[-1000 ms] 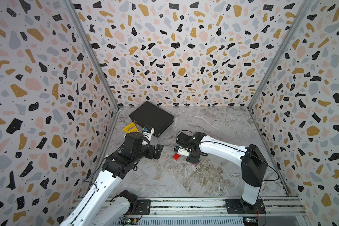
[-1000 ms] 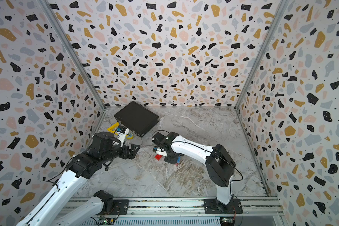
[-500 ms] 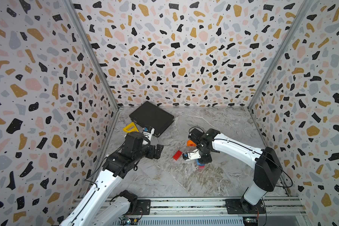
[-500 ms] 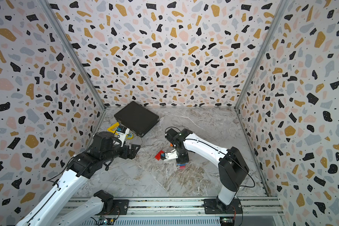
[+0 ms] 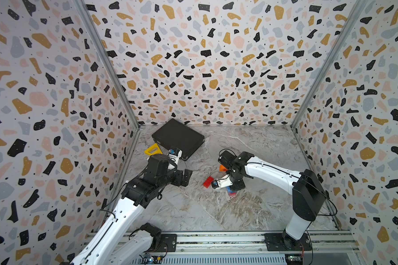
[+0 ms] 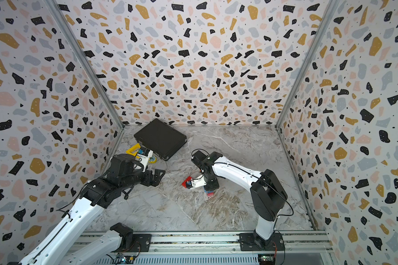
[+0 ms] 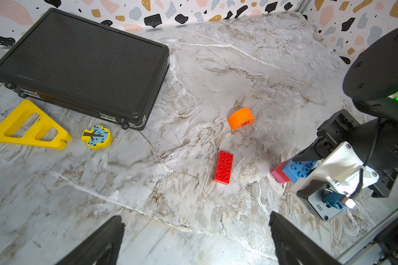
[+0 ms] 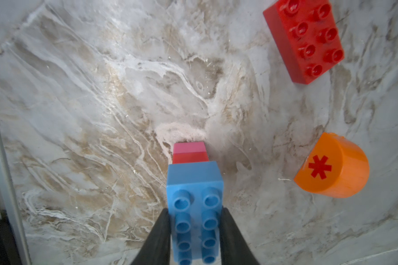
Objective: Assemble an ice cream with lego
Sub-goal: Assemble the lego brick with the lego brick.
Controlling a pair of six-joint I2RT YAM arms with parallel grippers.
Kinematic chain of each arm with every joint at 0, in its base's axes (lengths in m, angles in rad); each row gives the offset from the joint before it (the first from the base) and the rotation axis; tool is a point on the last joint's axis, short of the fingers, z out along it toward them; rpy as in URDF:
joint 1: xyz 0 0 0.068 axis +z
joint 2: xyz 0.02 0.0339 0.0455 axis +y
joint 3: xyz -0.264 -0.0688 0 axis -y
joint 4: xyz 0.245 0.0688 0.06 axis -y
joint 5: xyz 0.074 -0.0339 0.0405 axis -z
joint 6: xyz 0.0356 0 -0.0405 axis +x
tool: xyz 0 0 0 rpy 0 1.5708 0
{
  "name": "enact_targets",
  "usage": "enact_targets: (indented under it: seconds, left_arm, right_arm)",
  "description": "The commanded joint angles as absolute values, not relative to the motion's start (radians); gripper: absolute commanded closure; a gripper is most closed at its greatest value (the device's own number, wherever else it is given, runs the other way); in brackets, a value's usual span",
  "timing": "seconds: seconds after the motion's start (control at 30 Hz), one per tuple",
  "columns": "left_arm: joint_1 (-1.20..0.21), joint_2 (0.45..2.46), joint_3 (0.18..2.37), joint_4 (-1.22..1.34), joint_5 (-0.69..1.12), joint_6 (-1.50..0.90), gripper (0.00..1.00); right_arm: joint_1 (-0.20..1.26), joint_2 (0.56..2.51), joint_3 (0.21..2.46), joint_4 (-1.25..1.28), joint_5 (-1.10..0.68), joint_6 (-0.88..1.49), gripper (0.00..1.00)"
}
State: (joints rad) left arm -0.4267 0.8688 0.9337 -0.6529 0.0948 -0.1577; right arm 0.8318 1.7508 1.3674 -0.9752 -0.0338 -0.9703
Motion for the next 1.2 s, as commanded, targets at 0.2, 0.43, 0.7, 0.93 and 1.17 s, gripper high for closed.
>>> enact_targets:
  seconds: [0.2, 0.43, 0.7, 0.93, 1.17]
  left_arm:
    - [-0.422, 0.879, 0.929, -0.628, 0.106, -0.147, 0.0]
    - [-0.422, 0.899, 0.939, -0.643, 0.107, -0.149, 0.0]
    - [-0.422, 0.928, 0.972, -0.685, 0.106, -0.148, 0.01]
    - [-0.422, 0.982, 1.01, -0.736, 0.101, -0.137, 0.0]
    - [-0.436, 1.215, 1.128, -0.862, 0.158, -0.073, 0.0]
  right_arm:
    - [0.856, 1.754, 1.358, -0.986, -0.016, -0.963, 0.69]
    - [0.868, 1.764, 1.373, -0.997, 0.01, -0.922, 0.57]
    - [0.873, 1.731, 1.4, -1.0, 0.01, -0.889, 0.48]
    - [0.877, 1.589, 1.444, -1.011, 0.014, -0.813, 0.49]
    - [0.876, 1.399, 1.42, -0.978, 0.061, -0.611, 0.51]
